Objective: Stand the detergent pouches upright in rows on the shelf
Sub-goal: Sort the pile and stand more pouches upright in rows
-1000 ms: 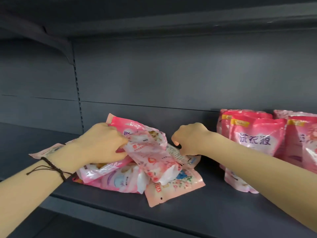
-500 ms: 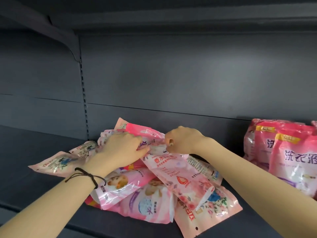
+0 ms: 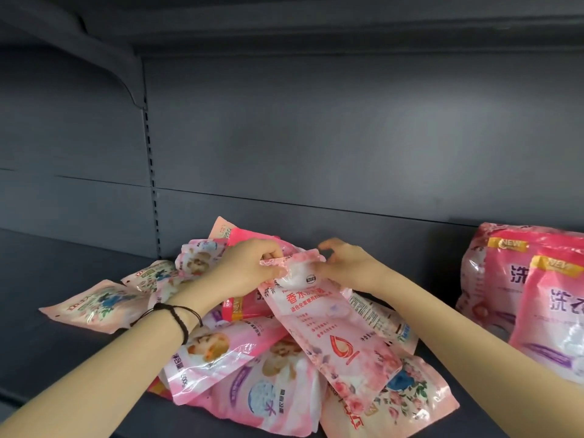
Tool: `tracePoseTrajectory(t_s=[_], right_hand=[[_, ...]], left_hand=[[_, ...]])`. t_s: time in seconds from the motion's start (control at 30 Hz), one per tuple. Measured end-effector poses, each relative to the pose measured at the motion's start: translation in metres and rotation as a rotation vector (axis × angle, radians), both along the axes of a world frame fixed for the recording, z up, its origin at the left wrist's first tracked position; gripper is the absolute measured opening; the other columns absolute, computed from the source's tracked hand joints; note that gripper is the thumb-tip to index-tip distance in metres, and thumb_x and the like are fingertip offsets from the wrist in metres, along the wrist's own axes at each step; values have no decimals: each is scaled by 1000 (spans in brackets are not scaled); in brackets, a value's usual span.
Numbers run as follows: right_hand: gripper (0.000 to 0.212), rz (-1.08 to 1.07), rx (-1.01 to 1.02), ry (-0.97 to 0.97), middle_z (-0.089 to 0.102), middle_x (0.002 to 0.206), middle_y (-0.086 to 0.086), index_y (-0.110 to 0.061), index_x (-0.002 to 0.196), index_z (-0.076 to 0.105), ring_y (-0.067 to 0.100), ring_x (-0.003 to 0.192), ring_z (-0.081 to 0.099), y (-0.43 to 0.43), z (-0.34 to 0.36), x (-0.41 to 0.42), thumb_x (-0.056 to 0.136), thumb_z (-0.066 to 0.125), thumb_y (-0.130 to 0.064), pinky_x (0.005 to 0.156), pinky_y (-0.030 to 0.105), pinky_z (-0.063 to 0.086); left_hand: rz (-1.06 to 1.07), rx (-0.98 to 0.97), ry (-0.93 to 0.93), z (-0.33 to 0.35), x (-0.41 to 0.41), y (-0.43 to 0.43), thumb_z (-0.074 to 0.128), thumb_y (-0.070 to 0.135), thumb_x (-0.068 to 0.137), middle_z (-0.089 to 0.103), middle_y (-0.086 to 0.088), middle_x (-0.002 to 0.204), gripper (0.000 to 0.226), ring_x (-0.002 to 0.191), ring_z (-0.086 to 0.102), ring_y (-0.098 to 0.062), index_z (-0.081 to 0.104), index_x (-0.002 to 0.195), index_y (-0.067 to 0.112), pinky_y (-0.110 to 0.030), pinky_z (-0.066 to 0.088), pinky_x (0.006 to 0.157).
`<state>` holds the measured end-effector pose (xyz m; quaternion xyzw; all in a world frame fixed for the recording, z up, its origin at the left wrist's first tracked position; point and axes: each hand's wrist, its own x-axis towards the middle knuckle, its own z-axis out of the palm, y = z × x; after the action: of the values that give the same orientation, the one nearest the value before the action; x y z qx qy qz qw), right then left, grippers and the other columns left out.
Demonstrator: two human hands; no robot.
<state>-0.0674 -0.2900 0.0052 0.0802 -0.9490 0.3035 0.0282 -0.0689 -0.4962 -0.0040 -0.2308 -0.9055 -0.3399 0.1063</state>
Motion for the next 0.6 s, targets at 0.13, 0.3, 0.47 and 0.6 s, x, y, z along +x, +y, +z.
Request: tracePoseTrajectory(t_s=[0.13, 0.3, 0.47, 0.6], right_hand=[[31, 64, -523, -174, 71, 109, 6, -13, 116, 62, 22, 95, 69, 11, 1, 10, 93, 59, -34, 85, 38, 56], [28, 55, -1099, -104, 70, 99, 23, 6, 101, 65, 31, 80, 69, 19, 6, 39, 92, 60, -20, 72, 42, 60], [24, -64, -1135, 179, 68, 86, 21, 1, 87, 64, 32, 73, 65, 12, 4, 67, 92, 60, -22, 70, 45, 58], [32, -142, -1133, 330, 62, 86, 23, 5, 91, 62, 34, 76, 60, 15, 1, 91, 93, 59, -27, 76, 54, 55]], left_hand=[[-53, 139, 107, 21, 16, 5, 72, 20, 84, 64, 11, 64, 10, 67, 60, -4, 67, 81, 12, -21, 45, 74], [-104, 546, 45, 27, 39, 16, 76, 21, 80, 72, 11, 78, 4, 70, 66, -4, 73, 82, 20, -15, 52, 66], [-204, 893, -159, 4, 71, 36, 67, 47, 79, 73, 16, 93, 22, 89, 67, 2, 73, 92, 30, -12, 48, 70], [-236, 884, -145, -24, 93, 54, 59, 60, 74, 74, 2, 92, 44, 89, 69, -11, 72, 92, 23, -14, 50, 70]])
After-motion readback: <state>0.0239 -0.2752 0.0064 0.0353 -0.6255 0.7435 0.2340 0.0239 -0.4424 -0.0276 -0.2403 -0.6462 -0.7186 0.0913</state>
